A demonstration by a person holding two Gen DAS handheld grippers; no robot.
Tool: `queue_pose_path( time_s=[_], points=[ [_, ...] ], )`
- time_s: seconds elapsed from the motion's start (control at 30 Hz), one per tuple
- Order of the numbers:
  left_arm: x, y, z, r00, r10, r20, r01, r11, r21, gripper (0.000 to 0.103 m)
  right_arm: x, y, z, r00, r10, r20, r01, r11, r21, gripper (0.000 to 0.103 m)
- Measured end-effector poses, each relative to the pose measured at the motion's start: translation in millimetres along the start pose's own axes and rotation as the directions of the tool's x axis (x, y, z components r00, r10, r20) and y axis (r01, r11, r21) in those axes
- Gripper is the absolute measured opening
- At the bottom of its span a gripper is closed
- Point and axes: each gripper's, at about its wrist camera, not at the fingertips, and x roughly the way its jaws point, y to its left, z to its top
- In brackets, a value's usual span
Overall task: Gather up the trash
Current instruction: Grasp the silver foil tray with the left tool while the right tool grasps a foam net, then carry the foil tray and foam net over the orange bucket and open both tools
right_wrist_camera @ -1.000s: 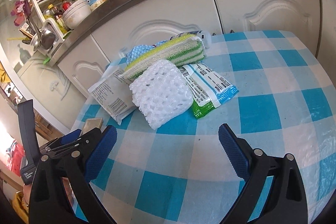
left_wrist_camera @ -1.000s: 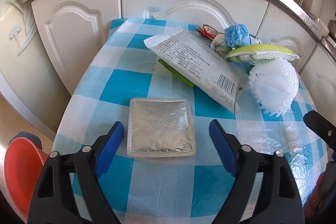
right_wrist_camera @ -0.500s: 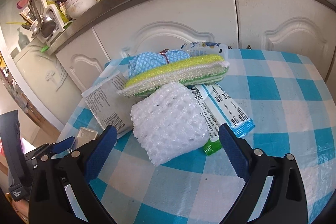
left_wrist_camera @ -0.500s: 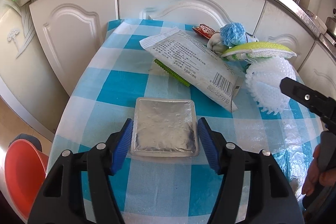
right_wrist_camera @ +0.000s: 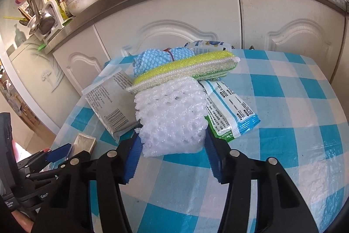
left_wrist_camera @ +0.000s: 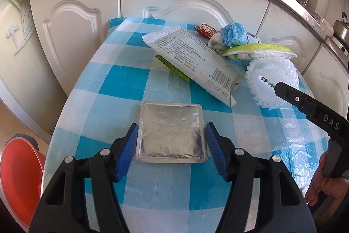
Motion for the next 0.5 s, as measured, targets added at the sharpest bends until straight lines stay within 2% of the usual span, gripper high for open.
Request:
queue_pose_path(
  time_s=[0.17,0.5],
  points=[
    [-9.8,-0.9,-8.5,1.000,-0.021,0.008,0.021,1.000,-0.014,0.063,-20.6,2.3,-11.3,1.000,0.003,0.019,-0.003,1.000,0.027,0.049],
    [-40.3,3.8,-28.9,0.998,-0.060,0.030,0.061,0.998,-0.024,0.063,-60.1,19.1,-30.1,0.999,0.020,0.035,-0.022,0.999,0.045,0.047]
  ],
)
